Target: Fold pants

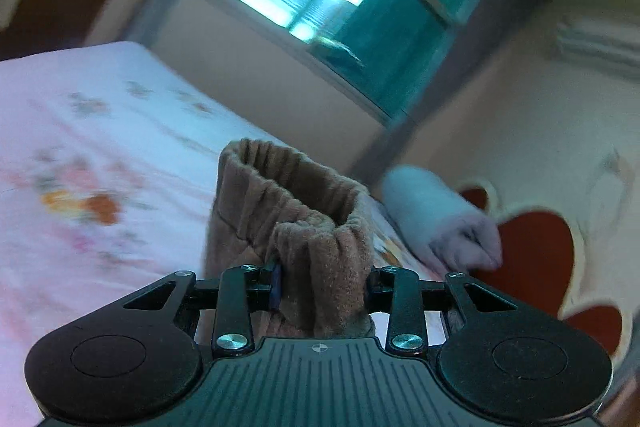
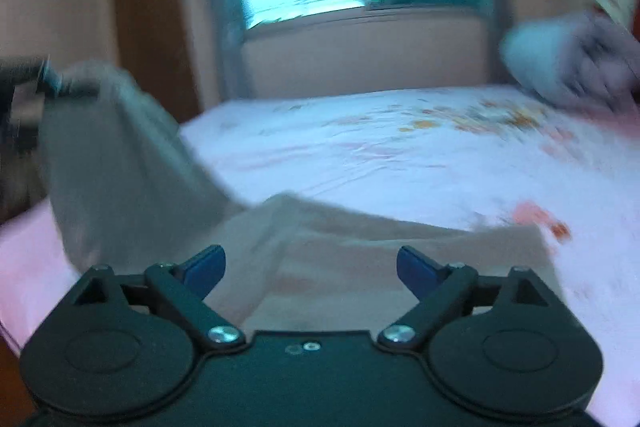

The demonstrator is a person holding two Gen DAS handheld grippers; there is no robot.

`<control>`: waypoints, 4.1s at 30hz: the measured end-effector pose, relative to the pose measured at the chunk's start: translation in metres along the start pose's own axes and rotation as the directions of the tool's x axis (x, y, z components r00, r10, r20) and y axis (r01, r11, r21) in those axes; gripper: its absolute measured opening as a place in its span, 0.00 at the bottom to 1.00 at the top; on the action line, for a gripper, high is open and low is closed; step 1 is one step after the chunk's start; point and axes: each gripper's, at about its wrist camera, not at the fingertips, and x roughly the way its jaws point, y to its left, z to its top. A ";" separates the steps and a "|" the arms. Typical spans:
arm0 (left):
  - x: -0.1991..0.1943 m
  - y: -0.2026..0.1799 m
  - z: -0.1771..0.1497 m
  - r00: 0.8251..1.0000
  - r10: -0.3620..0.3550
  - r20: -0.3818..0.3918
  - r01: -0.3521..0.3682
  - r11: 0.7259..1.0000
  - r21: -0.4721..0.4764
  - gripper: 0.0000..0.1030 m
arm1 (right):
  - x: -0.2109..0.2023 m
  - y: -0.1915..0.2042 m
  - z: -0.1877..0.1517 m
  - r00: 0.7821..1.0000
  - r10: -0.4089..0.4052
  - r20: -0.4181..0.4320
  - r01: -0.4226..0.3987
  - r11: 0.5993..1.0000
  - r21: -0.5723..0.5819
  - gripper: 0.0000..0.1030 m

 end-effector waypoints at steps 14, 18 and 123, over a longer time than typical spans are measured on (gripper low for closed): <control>0.165 -0.244 -0.184 0.925 -0.109 -0.364 0.221 0.933 0.284 0.70 | -0.109 -0.241 -0.010 0.970 -0.234 0.072 0.150 0.802 0.578 0.82; 0.128 -0.216 -0.160 0.953 -0.026 -0.301 0.123 0.943 0.309 0.70 | -0.103 -0.259 -0.027 0.993 -0.082 0.087 -0.003 0.710 0.704 0.81; 0.200 0.004 -0.155 0.827 -0.111 -0.551 0.028 0.987 -0.156 0.71 | 0.075 -0.269 -0.024 0.849 0.493 -0.192 -0.185 0.616 0.766 0.64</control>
